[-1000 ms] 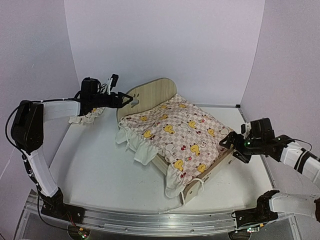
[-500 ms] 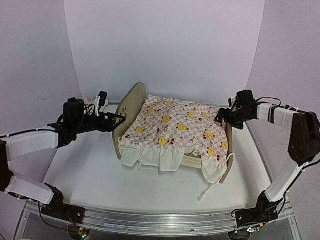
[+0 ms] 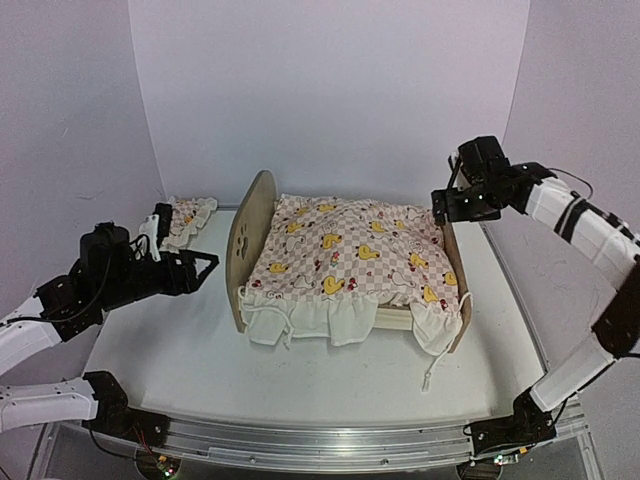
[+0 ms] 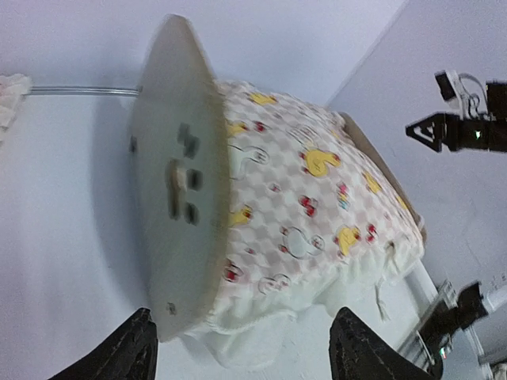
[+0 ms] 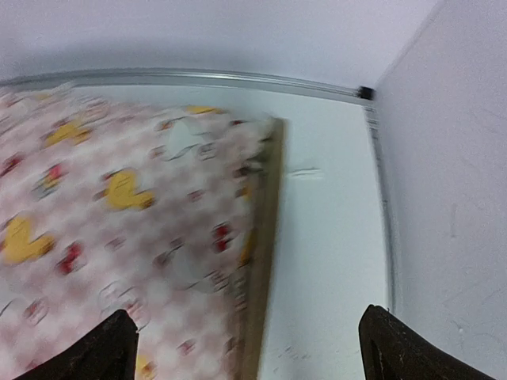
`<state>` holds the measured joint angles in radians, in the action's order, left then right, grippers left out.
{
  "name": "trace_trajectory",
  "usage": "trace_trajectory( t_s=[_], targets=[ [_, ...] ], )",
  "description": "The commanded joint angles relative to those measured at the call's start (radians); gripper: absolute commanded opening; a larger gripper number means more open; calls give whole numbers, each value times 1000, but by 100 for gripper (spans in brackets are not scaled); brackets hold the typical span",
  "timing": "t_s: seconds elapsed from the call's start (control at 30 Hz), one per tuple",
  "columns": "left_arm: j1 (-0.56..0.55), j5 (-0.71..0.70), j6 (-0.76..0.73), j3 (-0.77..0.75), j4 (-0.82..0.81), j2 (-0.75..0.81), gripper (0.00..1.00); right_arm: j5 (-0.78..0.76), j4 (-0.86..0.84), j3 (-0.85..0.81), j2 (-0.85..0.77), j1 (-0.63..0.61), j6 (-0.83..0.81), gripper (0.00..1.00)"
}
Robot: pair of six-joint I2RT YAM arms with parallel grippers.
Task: Set up the pet bed
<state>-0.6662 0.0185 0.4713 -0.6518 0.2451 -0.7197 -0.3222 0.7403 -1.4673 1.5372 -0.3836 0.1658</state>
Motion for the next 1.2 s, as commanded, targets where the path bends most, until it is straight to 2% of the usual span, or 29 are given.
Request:
trace_trajectory(
  t_s=[0.0,0.07,0.17,0.27,0.33,0.43,0.5,0.57,0.63,0.73,0.83,0.9,0.97,1.17],
  targets=[
    [-355,-265,-28,-93,-87,-108,75,179,56,140,-218,-285,26,98],
    [-513,-372,-98,-118,-179,-212,77,173,47,203,-271,-410,97,98],
    [-643,-438,-177,-128,-351,-424,79,136,37,286,-328,-550,230,98],
    [-676,-465,-208,-176,-471,-646,80,103,-6,390,-367,-658,339,98],
    [-712,-551,-262,-246,-501,-803,81,46,-17,449,-378,-711,400,98],
    [-753,-709,-344,-345,-532,-993,82,-20,-16,534,-378,-736,482,97],
    [-758,-763,-381,-402,-539,-1090,83,-65,-2,573,-370,-739,509,93],
    [-758,-798,-384,-441,-538,-1146,84,-111,8,604,-355,-746,542,88],
    [-757,-815,-356,-452,-544,-1175,85,-148,7,632,-336,-754,565,88],
    [-756,-842,-337,-485,-544,-1234,83,-222,7,657,-310,-763,606,87],
    [-740,-858,-315,-495,-543,-1265,79,-279,-13,672,-289,-771,624,80],
    [-722,-856,-302,-498,-541,-1268,70,-306,-28,671,-271,-776,624,76],
    [-709,-873,-299,-493,-540,-1256,55,-335,-41,672,-253,-783,630,73],
    [-704,-895,-305,-422,-514,-1125,18,-424,-104,701,-192,-787,666,67]
  ],
)
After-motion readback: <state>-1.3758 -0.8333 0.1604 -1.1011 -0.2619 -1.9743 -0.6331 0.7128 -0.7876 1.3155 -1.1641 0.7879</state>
